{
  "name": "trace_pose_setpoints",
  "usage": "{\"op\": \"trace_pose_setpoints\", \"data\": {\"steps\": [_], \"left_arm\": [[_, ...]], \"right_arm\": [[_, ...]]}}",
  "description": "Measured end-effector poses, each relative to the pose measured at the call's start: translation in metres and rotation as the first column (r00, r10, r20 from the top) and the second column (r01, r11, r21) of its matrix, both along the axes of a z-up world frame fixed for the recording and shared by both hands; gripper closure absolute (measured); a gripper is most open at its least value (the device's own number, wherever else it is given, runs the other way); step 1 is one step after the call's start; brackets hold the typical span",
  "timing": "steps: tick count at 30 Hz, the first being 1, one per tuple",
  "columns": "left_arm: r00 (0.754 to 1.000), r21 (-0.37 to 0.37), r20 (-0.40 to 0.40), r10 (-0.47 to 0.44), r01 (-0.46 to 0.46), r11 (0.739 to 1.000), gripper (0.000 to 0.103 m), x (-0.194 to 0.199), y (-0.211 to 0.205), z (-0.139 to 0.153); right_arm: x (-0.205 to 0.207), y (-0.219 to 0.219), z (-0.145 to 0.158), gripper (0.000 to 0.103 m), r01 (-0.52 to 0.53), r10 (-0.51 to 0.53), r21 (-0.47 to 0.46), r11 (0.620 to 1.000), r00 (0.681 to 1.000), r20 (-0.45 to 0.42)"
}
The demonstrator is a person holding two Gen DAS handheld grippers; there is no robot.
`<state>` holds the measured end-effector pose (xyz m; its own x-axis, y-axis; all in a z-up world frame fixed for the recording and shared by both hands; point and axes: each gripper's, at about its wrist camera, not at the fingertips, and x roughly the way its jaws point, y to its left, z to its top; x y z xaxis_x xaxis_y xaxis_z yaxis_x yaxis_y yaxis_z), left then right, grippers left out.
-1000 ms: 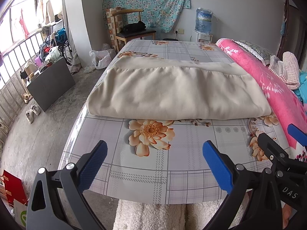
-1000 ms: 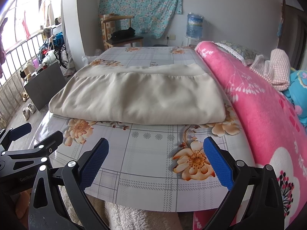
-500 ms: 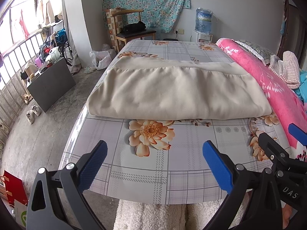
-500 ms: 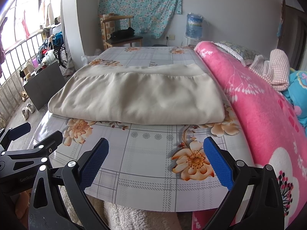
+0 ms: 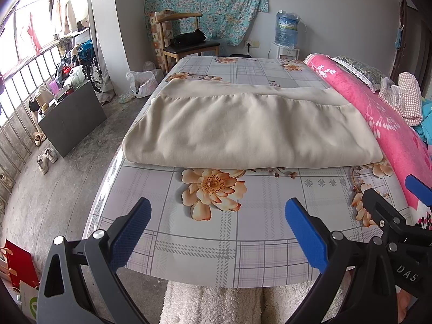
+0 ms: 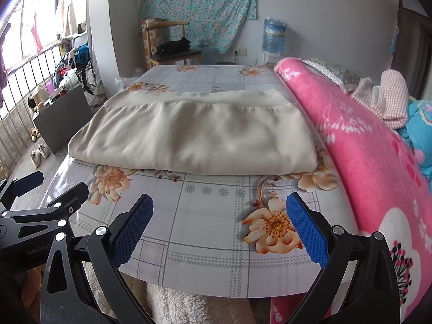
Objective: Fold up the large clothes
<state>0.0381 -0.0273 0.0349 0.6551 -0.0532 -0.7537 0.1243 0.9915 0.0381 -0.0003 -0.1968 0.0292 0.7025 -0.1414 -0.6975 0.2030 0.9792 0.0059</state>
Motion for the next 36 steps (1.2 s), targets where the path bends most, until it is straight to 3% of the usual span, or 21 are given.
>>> {"op": "trace_pose_setpoints", "data": {"steps": [36], "left_arm": [[1.0, -0.001, -0.004, 0.002, -0.002, 1.0, 0.005, 0.0005, 0.001, -0.0004]], "right_arm": [[-0.0019, -0.0034, -0.0003, 0.008, -0.003, 0.003, 0.005, 1.0, 1.0, 0.0]]}}
